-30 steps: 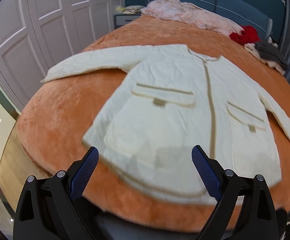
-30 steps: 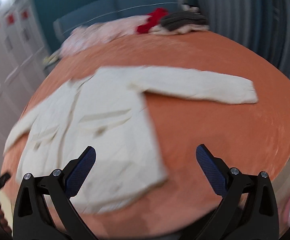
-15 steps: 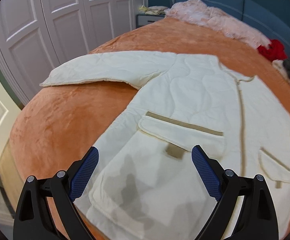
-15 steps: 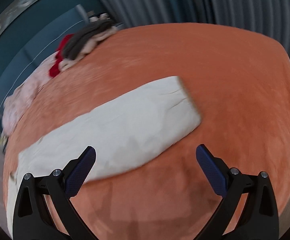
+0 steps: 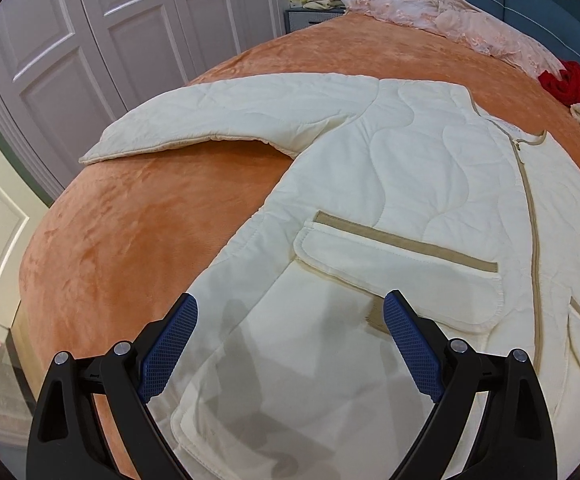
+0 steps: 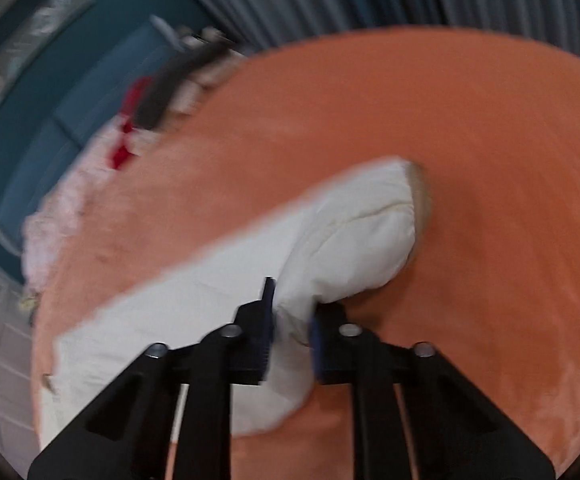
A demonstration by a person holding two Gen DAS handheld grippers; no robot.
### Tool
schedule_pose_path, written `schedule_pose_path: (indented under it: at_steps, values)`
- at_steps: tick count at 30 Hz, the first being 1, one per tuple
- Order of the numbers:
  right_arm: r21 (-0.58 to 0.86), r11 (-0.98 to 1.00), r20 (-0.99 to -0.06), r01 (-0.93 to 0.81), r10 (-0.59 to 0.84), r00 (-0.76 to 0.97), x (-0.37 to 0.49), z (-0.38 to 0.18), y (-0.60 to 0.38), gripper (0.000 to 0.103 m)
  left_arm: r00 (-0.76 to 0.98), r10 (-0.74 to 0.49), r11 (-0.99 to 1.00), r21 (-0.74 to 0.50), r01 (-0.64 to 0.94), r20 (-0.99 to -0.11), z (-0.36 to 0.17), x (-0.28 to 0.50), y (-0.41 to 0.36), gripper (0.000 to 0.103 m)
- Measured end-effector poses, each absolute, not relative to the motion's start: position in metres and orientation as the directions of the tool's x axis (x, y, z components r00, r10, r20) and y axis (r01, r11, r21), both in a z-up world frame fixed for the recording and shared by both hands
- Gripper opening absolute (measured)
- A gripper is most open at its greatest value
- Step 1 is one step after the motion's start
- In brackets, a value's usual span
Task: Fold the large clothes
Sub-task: 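Grasp the cream jacket sleeve cuff with the right tool, then fold the held sleeve across the jacket body with the right tool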
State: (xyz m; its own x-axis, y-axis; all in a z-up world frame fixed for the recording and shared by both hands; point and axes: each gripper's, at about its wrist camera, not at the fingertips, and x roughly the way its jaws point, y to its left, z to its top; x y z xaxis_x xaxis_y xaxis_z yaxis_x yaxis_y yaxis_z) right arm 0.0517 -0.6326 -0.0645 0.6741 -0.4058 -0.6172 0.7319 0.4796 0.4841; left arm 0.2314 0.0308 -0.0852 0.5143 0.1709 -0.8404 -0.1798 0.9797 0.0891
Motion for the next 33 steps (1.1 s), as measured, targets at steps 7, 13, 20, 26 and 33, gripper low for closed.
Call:
schedule_pose_path:
  at_steps: [7, 13, 20, 26, 33]
  values:
    - [0.367, 0.86, -0.399, 0.355, -0.2, 0.895, 0.162, 0.072, -0.489, 0.012, 0.524, 0.161, 0.98, 0.073, -0.185, -0.836, -0.086, 0.227, 0.045, 0.092]
    - [0.268, 0.963, -0.382, 0.022, 0.085, 0.92, 0.242, 0.096, -0.338, 0.012, 0.518, 0.144, 0.98, 0.048, -0.196, -0.843, -0.088, 0.22, 0.065, 0.092]
    - [0.189, 0.967, -0.533, -0.173, 0.249, 0.809, 0.295, 0.027, -0.207, 0.012, 0.515, 0.116, 0.978, 0.009, -0.207, -0.849, -0.09, 0.217, 0.09, 0.092]
    - [0.154, 0.961, -0.663, -0.228, 0.272, 0.698, 0.3, -0.041, -0.148, 0.024, 0.524, 0.029, 0.977, -0.086, -0.194, -0.851, -0.088, 0.223, 0.104, 0.092]
    - [0.247, 0.946, -0.64, -0.208, 0.321, 0.699, 0.254, -0.053, -0.164, 0.058, 0.571, -0.133, 0.955, -0.259, -0.144, -0.81, -0.068, 0.251, 0.092, 0.092]
